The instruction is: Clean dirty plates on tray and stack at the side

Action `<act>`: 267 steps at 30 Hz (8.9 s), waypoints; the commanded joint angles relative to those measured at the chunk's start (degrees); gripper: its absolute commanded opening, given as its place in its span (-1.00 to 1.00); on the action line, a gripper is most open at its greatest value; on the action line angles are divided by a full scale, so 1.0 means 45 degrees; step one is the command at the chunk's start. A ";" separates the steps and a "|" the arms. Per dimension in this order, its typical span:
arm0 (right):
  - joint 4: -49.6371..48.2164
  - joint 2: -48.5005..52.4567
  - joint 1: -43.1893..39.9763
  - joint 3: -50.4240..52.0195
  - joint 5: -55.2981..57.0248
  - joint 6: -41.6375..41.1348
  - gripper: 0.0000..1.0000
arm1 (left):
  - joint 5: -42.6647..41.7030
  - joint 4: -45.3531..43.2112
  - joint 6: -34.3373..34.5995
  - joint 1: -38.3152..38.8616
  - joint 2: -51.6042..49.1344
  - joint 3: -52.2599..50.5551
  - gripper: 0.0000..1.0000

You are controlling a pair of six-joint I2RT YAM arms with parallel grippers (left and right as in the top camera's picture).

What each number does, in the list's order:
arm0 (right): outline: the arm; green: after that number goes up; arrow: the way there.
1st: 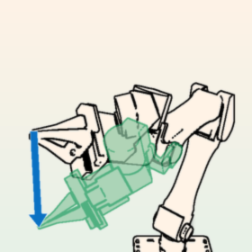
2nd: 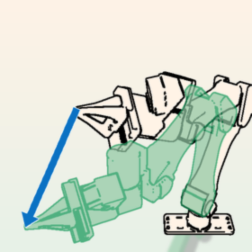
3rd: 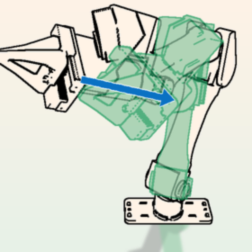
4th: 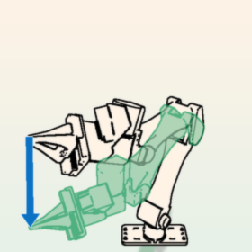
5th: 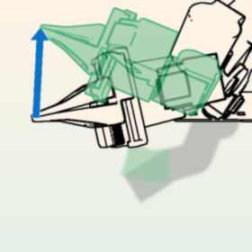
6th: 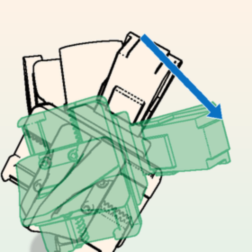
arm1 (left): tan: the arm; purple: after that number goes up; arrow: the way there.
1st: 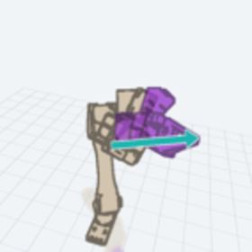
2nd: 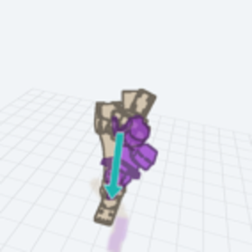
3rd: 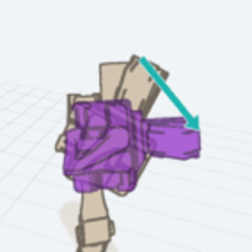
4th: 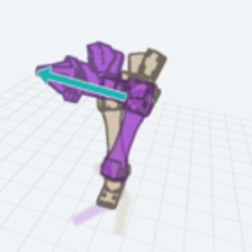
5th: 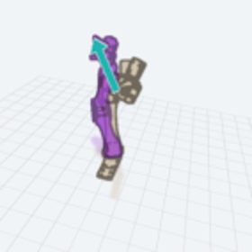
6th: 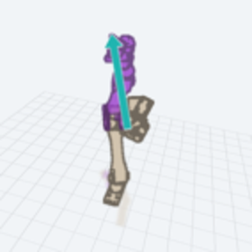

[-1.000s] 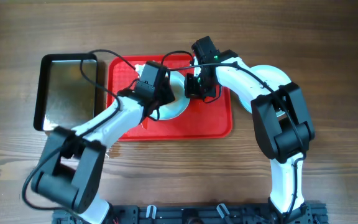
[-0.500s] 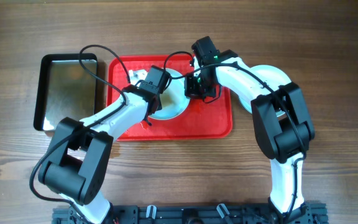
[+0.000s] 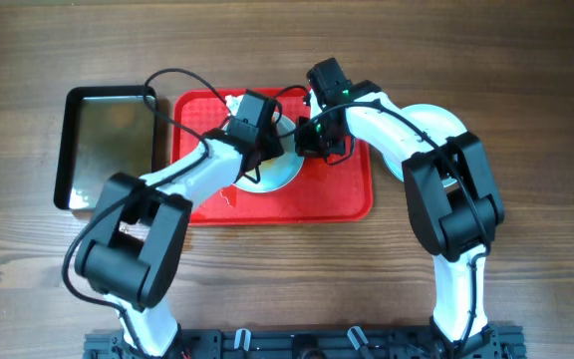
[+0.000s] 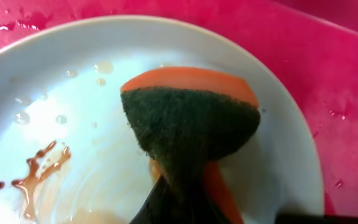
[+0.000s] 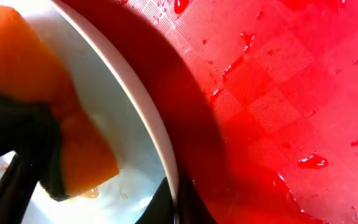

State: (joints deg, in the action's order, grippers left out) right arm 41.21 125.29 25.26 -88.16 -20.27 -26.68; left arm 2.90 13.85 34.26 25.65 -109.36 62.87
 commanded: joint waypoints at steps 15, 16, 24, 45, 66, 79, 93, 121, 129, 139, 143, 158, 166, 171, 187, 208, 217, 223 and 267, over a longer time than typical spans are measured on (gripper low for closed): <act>-0.0063 0.0942 0.0019 0.0617 0.1749 0.0223 -0.91 | 0.4716 0.2939 0.0155 -0.0981 0.2652 0.0253 -0.92; -0.0068 0.0942 0.0019 0.0617 0.1749 0.0223 -0.92 | 0.3988 0.2516 0.0155 -0.0869 0.2900 0.0253 -0.92; -0.0151 0.0942 0.0015 0.0617 0.1749 0.0155 -0.91 | 0.0826 0.1005 0.0923 -0.0792 0.0510 0.0248 -0.92; 0.1175 0.0146 -0.0019 0.0092 0.1943 0.0612 -0.91 | 0.4221 0.8796 0.0112 -0.2657 0.9360 0.0248 -0.92; 0.2492 -0.5625 0.5950 -0.2123 2.1347 0.8155 -0.91 | -0.1112 1.1030 0.0209 -0.2652 0.7582 0.0102 -0.92; 0.2943 -0.5625 0.5906 -0.2084 1.9050 0.6159 -0.91 | -0.1112 1.0890 0.0209 -0.2652 0.7514 -0.0005 -0.92; 0.6834 -0.6810 -0.3725 -0.1671 0.9219 0.0690 -0.91 | -0.1132 1.1035 0.0588 -0.2652 0.7514 -0.0005 -0.92; 0.2341 -0.6771 -0.3517 0.4522 -0.2443 0.3565 0.88 | 0.1326 0.7310 0.0583 -0.3570 0.7004 -0.0005 -0.92; -0.0287 -0.6766 -0.0053 0.5634 -0.2011 0.2390 0.87 | 0.2919 0.4949 0.0578 -0.6951 0.4177 -0.0005 -0.91; -0.0019 -0.7072 0.0923 0.5615 -0.1739 0.1919 0.93 | -0.0578 0.4925 0.0578 -0.8665 0.4090 0.0005 0.99; 0.1083 -0.9394 0.0923 0.5610 -0.1763 0.1919 0.93 | -0.2467 0.5969 0.0452 -0.8665 0.5697 0.0010 0.96; 0.6101 -2.0706 0.0923 0.5615 0.2900 0.0403 1.00 | -0.4872 0.8296 -0.0185 -0.5999 1.3386 0.0005 1.00; 0.6101 -2.0701 0.0923 0.5615 0.2900 0.0403 1.00 | -0.4872 0.8296 -0.0189 -0.5999 1.3362 0.0010 1.00; 0.6101 -2.0759 0.0491 0.5615 0.2900 0.0403 1.00 | -0.4872 0.8296 -0.0185 -0.5999 1.3362 0.0010 1.00; 0.4609 -2.4931 -0.4896 0.5620 0.7334 0.0136 0.99 | -0.4872 0.8296 -0.0185 -0.5999 1.3362 0.0005 1.00; 0.1146 -2.7802 -0.5037 1.5936 0.9986 -2.0448 0.99 | -0.4872 0.8296 -0.0185 -0.5999 1.3362 0.0010 1.00; 0.0607 -2.7802 -0.5037 1.6126 1.0380 -2.0448 0.99 | -0.4872 0.8296 -0.0185 -0.5999 1.3362 0.0010 1.00; -0.4668 -2.7802 -0.5032 1.7991 0.9525 -2.0444 1.00 | -0.4872 0.8296 -0.0185 -0.5999 1.3362 0.0005 1.00; -0.7766 -2.7812 -0.5008 1.8661 0.6067 0.0083 1.00 | -0.4872 0.8296 -0.0185 -0.5999 1.3362 0.0010 1.00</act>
State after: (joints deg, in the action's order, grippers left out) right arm 7.25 0.51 2.83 -6.52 6.11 -31.92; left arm -18.15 51.31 34.57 -1.58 -49.32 62.94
